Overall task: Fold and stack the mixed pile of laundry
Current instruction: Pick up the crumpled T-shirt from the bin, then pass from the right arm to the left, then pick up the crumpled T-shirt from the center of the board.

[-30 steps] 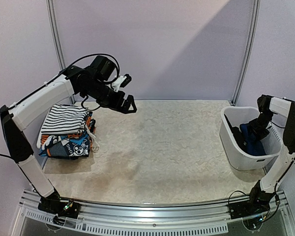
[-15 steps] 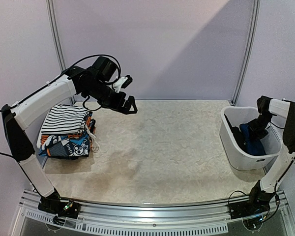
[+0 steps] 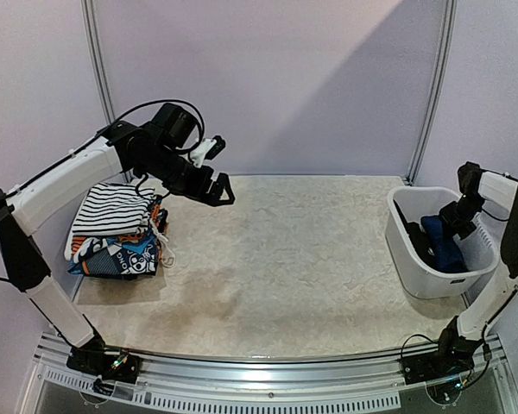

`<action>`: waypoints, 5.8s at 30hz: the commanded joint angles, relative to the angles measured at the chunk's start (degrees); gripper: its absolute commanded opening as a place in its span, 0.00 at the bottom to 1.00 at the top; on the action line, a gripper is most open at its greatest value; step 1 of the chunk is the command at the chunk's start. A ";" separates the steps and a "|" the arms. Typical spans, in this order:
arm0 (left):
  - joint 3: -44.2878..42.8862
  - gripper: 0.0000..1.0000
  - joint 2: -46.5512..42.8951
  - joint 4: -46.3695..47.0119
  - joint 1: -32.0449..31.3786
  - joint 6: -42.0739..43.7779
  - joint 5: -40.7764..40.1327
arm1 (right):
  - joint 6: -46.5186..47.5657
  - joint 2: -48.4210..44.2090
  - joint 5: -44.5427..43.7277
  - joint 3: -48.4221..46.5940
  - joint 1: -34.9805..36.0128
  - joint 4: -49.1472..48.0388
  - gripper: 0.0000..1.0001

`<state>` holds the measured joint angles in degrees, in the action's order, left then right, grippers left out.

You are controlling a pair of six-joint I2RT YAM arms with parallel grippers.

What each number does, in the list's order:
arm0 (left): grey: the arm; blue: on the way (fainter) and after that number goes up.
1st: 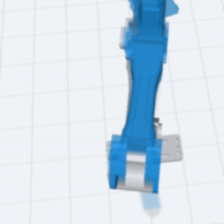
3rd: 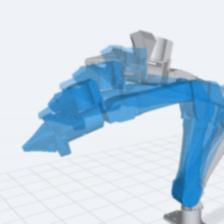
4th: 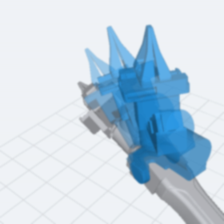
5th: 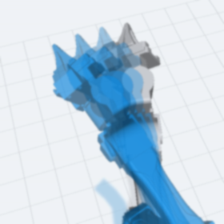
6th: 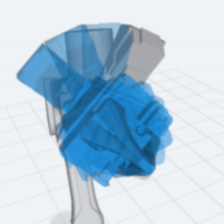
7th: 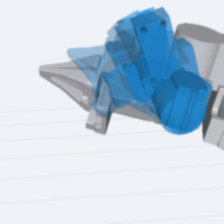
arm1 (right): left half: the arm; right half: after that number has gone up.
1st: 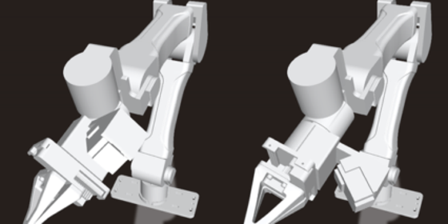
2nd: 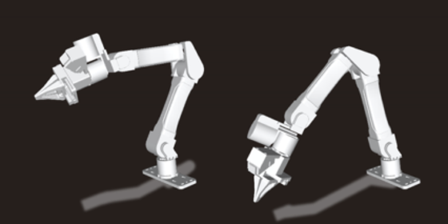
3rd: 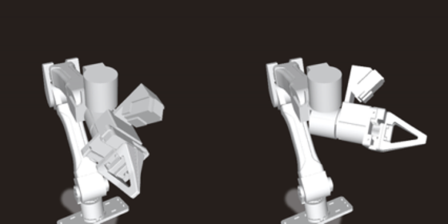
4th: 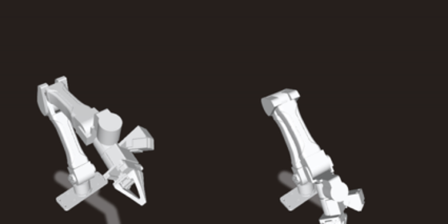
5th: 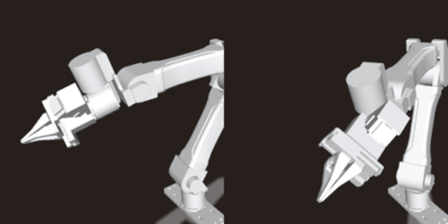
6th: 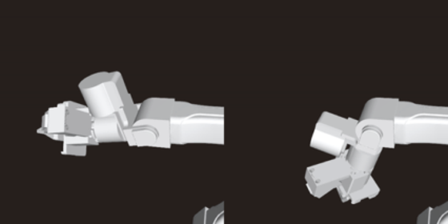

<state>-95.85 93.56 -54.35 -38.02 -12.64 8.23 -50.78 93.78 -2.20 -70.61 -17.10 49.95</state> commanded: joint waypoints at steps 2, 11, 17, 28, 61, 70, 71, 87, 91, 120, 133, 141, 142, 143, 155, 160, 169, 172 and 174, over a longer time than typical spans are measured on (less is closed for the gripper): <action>1.93 0.99 -3.45 1.42 -0.92 -1.09 1.25 | 3.21 -8.06 5.79 -4.73 -0.48 -1.74 0.00; 1.54 0.99 -5.43 2.08 -0.92 -1.89 3.81 | 4.83 -16.69 15.36 -13.46 -0.53 -5.03 0.00; 1.02 0.99 -6.37 2.63 -0.92 -2.52 5.29 | 4.02 -22.39 25.61 -17.58 1.01 -19.22 0.00; 1.53 0.97 -7.34 6.72 -3.05 -3.55 10.21 | 6.87 -19.80 24.56 -35.73 15.77 -19.71 0.00; 2.56 0.81 7.85 60.25 -9.33 -18.97 14.65 | -21.20 -4.32 26.50 -42.51 48.47 -56.67 0.00; 4.62 0.84 11.88 65.59 -9.97 -19.31 13.52 | -23.29 -3.57 25.30 -42.91 50.01 -58.21 0.00; 5.17 0.84 12.17 66.39 -9.97 -19.77 13.69 | -23.38 -3.48 25.24 -43.08 50.18 -58.28 0.00; 10.13 0.91 14.36 75.55 -10.23 -24.77 19.43 | -23.14 -3.69 23.41 -44.42 50.69 -57.53 0.00; 10.88 0.92 16.40 79.18 -10.23 -28.28 22.20 | -23.01 -3.60 22.89 -44.95 51.02 -57.39 0.00; 26.53 0.00 11.39 105.94 -5.76 -51.48 19.20 | -17.06 -6.83 12.67 -34.87 55.02 -58.01 0.00; 31.60 0.00 -11.00 63.37 -3.90 -27.54 9.72 | -18.95 -17.43 3.08 -10.54 54.32 -58.73 0.00; 22.84 0.00 -14.83 40.71 -3.96 -15.07 2.83 | -20.41 -14.92 -6.85 -17.22 54.24 -32.87 0.00; 21.12 0.00 -15.01 37.73 -3.91 -13.43 1.83 | -20.83 -14.14 -9.14 -19.20 54.23 -26.72 0.00; 19.25 0.00 -15.13 35.30 -3.93 -11.93 1.13 | -21.47 -13.62 -10.80 -20.88 54.19 -21.47 0.00; 20.85 0.00 -14.11 20.07 -7.02 -5.42 -5.40 | -17.97 -6.72 -4.73 -8.70 53.06 3.44 0.54; 26.27 0.00 -13.75 17.33 -8.53 -6.83 -7.41 | -3.85 -5.72 2.10 -5.63 53.02 -2.89 0.62; 25.51 0.00 -12.08 14.54 -8.56 -7.65 -7.53 | 27.09 2.50 19.11 -11.44 60.80 -9.97 0.62; 25.32 0.00 -11.12 14.73 -8.56 -7.98 -7.15 | 28.84 3.31 26.79 -10.21 62.94 -16.87 0.62; 25.20 0.00 -10.59 14.88 -8.56 -8.36 -6.68 | 29.13 3.09 28.42 -9.11 64.53 -22.71 0.62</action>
<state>-69.41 81.21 -38.72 -45.95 -20.18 1.48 -28.53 96.44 17.02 -80.79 45.04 38.41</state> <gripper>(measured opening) 0.006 0.621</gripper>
